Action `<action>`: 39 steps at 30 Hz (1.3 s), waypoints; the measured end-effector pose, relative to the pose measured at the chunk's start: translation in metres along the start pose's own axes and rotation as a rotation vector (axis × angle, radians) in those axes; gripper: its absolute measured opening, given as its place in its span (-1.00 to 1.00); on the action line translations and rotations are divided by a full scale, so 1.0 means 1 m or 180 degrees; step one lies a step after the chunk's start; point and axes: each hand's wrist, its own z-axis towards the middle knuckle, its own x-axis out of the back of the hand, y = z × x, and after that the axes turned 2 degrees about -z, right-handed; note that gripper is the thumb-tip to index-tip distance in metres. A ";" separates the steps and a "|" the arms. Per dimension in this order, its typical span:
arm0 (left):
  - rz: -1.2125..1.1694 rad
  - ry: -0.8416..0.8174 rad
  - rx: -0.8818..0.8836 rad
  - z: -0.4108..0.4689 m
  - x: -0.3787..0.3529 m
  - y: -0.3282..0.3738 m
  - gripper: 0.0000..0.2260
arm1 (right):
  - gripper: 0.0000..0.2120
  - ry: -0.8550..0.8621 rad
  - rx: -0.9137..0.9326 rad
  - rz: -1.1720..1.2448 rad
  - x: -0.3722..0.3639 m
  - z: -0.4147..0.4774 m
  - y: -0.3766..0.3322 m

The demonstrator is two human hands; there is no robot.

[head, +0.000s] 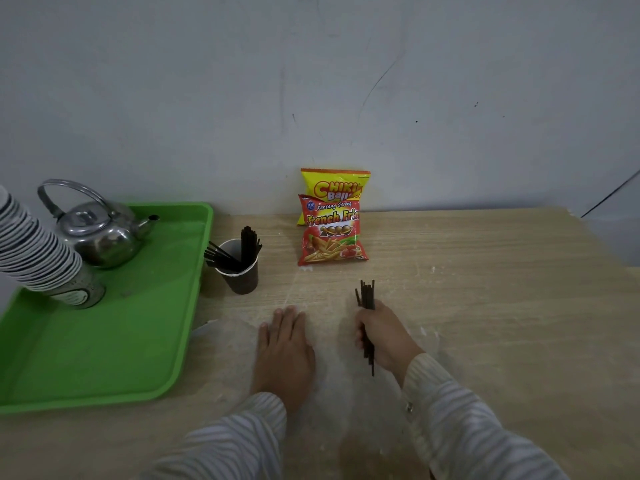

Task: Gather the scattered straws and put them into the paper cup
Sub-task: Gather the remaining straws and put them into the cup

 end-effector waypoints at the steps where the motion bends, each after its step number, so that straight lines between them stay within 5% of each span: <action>1: -0.0085 0.0000 0.0018 0.000 0.003 0.001 -0.52 | -0.95 -0.0034 -0.0028 0.0454 -0.001 -0.002 0.000; 3: -0.0591 0.0082 0.0193 0.001 0.011 0.009 -0.55 | -0.96 0.0046 -0.0020 0.1200 -0.005 -0.006 -0.001; 6: -0.2543 0.0140 0.0895 0.006 0.027 0.033 -0.60 | -0.84 0.0344 0.0188 0.1970 -0.019 -0.014 -0.009; 10: -0.5251 -0.0571 0.2169 0.009 0.046 0.064 -0.67 | -0.75 0.0495 0.0631 0.2204 -0.044 -0.027 -0.022; 12: -0.5872 -0.0532 0.2252 0.010 0.054 0.065 -0.74 | -0.72 0.0360 0.0692 0.2121 -0.059 -0.035 -0.024; 22: -0.6258 0.0346 0.2254 0.018 0.089 0.009 -0.73 | -0.55 0.0107 0.0755 0.0813 -0.121 -0.046 -0.050; 28: -0.5149 0.1312 0.2168 0.023 0.103 -0.035 -0.83 | -0.58 0.0402 0.1136 0.0941 -0.150 -0.032 -0.086; 35: -0.4614 0.1003 0.1702 0.050 0.125 -0.068 -0.56 | -0.79 0.0632 0.2054 0.0525 -0.172 -0.014 -0.104; 39: -0.4871 0.0706 0.1487 0.064 0.131 -0.072 -0.54 | -0.82 0.0639 0.2436 -0.0598 -0.181 0.000 -0.092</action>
